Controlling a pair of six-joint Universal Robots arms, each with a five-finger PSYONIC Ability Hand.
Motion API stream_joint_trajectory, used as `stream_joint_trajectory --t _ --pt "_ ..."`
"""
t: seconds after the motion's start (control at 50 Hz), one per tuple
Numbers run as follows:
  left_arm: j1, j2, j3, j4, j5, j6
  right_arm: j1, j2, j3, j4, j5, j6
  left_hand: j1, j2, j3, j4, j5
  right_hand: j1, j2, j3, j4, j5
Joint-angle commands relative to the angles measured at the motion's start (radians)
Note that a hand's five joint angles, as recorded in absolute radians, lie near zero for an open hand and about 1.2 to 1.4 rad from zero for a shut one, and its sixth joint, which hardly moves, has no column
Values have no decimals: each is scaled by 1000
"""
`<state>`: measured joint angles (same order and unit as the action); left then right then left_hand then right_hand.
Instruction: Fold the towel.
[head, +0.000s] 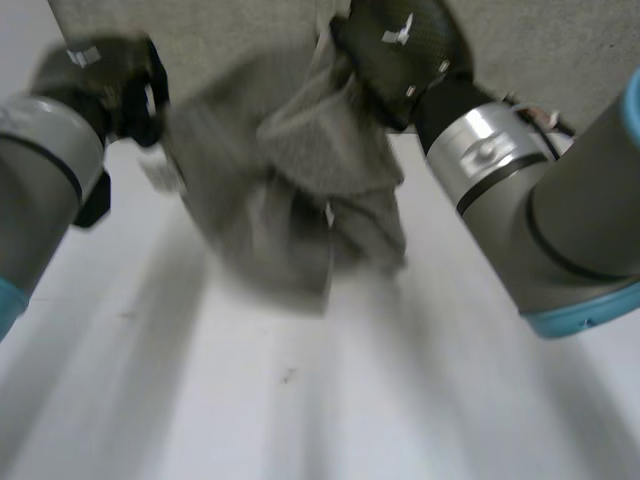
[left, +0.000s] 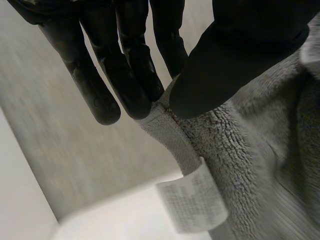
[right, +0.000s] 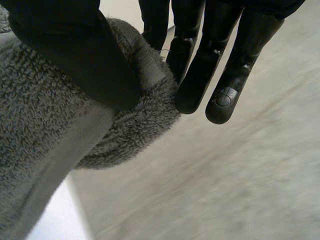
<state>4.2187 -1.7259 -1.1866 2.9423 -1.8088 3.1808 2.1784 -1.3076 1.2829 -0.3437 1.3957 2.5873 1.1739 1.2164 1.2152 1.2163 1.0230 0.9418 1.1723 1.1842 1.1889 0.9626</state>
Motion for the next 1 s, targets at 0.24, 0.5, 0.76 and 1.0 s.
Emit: stream_joint_trajectory --t 0.24,0.5,0.76,1.0 --pt "4 -96 -490 208 -29 8 -213 171 21 532 -171 -59 222 180 181 180 199 454 224 212 207 259" --pt "7 -201 -489 215 -38 8 -282 205 96 537 -164 11 222 180 181 180 199 -486 -716 -728 -733 -681" --pt "58 -101 -508 218 -37 7 -359 90 228 543 -188 241 222 180 181 180 199 -502 -732 -744 -749 -697" --pt "110 -99 -525 218 -32 7 -361 -21 459 399 -228 257 222 180 181 180 199 -361 -591 -603 -608 -556"
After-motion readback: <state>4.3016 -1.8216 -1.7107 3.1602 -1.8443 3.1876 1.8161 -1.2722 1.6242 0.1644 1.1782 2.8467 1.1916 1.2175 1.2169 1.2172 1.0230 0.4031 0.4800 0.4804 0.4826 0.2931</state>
